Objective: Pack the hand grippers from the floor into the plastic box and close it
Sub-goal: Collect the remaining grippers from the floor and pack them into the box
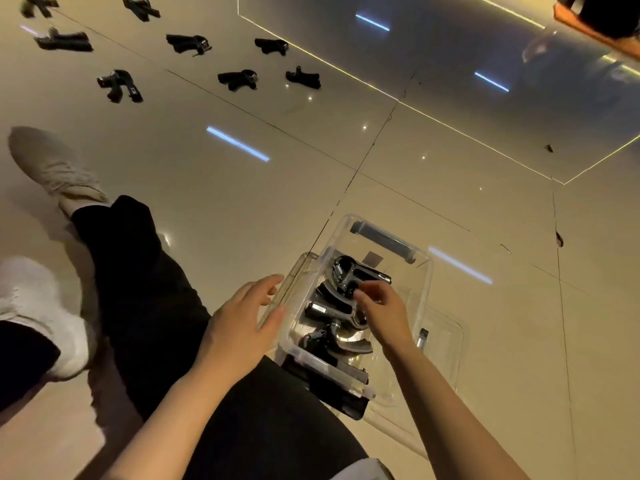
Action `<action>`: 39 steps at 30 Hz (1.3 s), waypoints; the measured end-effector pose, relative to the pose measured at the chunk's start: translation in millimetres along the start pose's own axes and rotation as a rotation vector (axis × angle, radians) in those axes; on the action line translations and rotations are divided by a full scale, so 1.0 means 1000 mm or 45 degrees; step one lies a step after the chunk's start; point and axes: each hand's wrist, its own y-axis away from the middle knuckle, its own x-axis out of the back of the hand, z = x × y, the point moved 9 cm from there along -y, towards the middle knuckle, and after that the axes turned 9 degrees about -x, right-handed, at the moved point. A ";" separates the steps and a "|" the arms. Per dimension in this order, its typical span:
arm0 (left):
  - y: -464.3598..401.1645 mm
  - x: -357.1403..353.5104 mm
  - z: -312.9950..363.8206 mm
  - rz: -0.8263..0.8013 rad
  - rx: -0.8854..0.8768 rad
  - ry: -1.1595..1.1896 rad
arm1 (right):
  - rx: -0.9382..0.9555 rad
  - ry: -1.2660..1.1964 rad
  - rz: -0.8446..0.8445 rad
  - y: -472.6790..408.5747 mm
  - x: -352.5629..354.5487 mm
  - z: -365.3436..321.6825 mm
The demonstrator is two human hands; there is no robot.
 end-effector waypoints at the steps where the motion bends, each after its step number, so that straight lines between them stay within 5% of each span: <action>1: -0.003 0.021 -0.003 0.090 -0.002 0.003 | 0.042 -0.036 0.010 0.004 -0.003 -0.020; 8: -0.025 0.153 -0.012 0.477 -0.004 0.250 | 0.336 -0.004 -0.354 0.042 -0.119 -0.180; 15: -0.046 0.290 -0.032 0.704 -0.012 0.038 | 0.586 -0.076 -0.419 0.064 -0.195 -0.305; 26: -0.117 0.412 -0.044 0.475 -0.107 -0.400 | 0.704 -0.133 -0.386 0.033 -0.210 -0.428; 39: -0.141 0.593 -0.165 0.667 0.143 -0.562 | 0.905 0.091 -0.560 0.003 -0.372 -0.582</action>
